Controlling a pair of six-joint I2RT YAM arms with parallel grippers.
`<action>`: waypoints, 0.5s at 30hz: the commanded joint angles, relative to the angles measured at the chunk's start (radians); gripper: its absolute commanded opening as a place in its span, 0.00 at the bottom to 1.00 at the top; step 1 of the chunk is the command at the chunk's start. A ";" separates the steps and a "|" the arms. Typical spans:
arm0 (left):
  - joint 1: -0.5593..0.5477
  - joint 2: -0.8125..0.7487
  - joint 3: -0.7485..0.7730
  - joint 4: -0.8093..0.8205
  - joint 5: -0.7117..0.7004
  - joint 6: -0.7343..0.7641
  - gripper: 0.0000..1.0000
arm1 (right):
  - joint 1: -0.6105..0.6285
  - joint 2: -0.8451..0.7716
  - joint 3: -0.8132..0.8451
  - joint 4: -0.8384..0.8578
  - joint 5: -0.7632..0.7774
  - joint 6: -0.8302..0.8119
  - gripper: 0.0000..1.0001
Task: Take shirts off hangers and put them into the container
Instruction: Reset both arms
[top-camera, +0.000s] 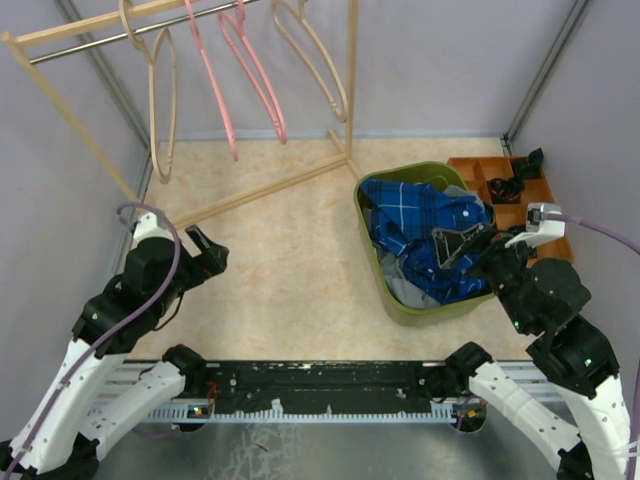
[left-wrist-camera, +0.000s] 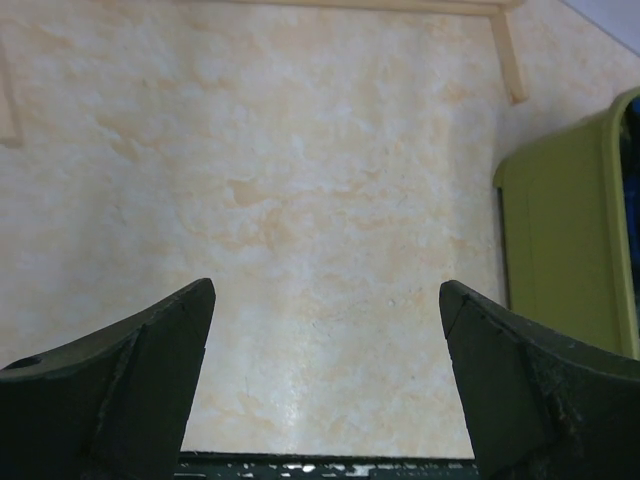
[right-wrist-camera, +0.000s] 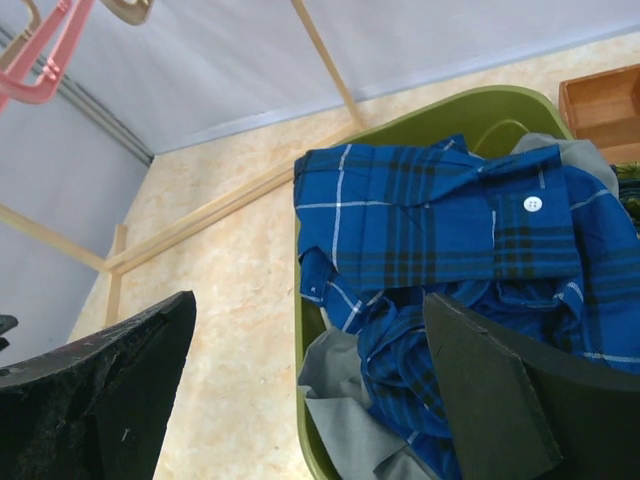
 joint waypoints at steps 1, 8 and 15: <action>0.003 0.043 0.004 -0.007 -0.143 0.155 0.99 | -0.006 0.000 -0.015 0.010 0.002 -0.028 0.96; 0.040 0.144 -0.028 0.059 -0.144 0.151 0.99 | -0.006 0.035 -0.004 -0.017 -0.011 -0.028 0.96; 0.098 0.058 0.074 0.023 -0.123 0.118 0.99 | -0.006 0.068 0.077 -0.045 -0.045 -0.112 0.97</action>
